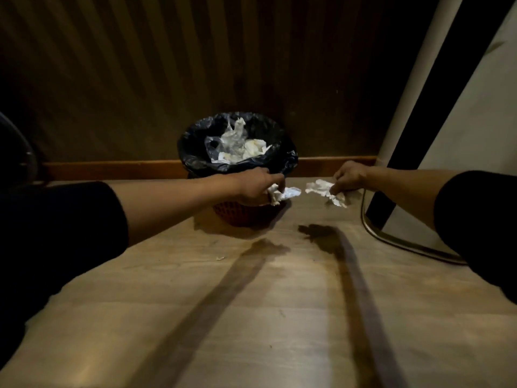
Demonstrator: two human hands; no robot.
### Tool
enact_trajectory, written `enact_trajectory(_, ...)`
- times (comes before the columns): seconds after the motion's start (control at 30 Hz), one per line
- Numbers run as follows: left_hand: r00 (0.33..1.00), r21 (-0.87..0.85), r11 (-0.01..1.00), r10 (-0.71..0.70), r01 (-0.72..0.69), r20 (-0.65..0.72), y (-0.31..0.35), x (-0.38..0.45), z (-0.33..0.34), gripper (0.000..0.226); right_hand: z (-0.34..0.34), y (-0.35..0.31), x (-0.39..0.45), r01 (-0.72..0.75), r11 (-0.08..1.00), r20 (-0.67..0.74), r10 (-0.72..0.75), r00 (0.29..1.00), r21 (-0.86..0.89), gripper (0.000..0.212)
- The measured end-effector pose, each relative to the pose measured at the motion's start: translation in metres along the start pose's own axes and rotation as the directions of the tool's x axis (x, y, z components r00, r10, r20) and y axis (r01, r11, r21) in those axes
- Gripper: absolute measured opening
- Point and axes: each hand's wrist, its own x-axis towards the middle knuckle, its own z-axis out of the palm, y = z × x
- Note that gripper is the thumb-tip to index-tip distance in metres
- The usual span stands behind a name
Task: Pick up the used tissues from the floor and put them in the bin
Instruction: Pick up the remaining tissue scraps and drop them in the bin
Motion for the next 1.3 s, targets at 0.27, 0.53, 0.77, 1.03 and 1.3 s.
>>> enact_trajectory(0.27,0.954,-0.452,0.886,-0.215,0.101,-0.208,-0.027,-0.041,-0.076,0.037,-0.022,-0.053,-0.025,0.156,0.841,-0.233,-0.037,0.972,0.517,0.017)
enact_trajectory(0.53,0.826,-0.705,0.696,-0.471,0.134,-0.308,-0.071,-0.052,-0.1,0.042,-0.021,-0.149,-0.039,0.237,0.638,-0.227,-0.099,0.969,0.732,0.009)
enact_trajectory(0.77,0.736,-0.829,0.552,-0.598,0.092,-0.317,-0.089,-0.052,-0.097,0.041,-0.009,-0.218,-0.03,0.238,0.442,-0.188,-0.155,0.97,0.865,0.036)
enact_trajectory(1.03,0.659,-0.888,0.441,-0.708,0.13,-0.254,-0.116,-0.036,-0.075,0.056,0.004,-0.245,-0.021,0.084,0.264,-0.052,-0.124,0.991,0.961,0.054)
enact_trajectory(1.3,0.768,-0.908,0.408,-0.611,0.096,-0.194,-0.127,-0.017,-0.064,0.04,0.008,-0.24,-0.01,0.123,0.35,-0.072,-0.155,0.985,0.929,0.056)
